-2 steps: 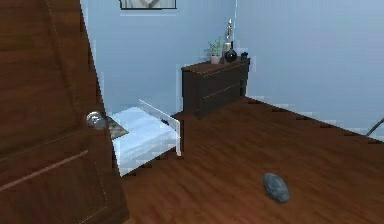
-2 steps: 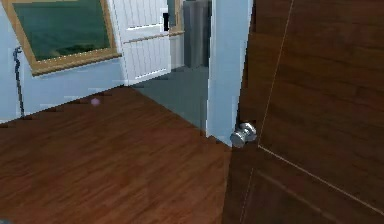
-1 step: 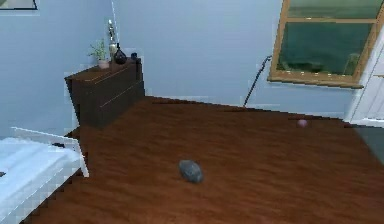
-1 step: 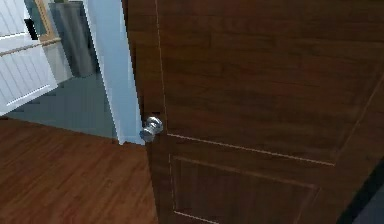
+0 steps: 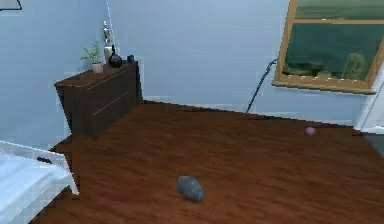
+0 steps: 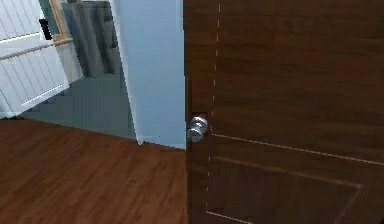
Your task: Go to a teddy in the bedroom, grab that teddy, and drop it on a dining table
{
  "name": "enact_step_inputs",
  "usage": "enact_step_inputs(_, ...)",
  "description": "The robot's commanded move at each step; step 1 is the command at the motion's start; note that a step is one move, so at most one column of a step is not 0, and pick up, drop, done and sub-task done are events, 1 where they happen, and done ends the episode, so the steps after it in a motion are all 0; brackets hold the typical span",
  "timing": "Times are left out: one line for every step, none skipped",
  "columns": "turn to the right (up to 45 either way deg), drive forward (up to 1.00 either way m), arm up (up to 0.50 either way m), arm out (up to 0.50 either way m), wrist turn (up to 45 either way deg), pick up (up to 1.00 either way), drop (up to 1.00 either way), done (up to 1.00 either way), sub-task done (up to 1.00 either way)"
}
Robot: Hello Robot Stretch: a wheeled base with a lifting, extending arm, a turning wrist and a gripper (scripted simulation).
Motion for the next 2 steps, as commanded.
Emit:
enact_step_inputs(15.0, 0.00, 0.00, 0.00, 0.0, 0.00, 0.00, 0.00, 0.00)
enact_step_inputs(0.0, 0.30, 0.00, 0.00, 0.0, 0.00, 0.00, 0.00, 0.00)
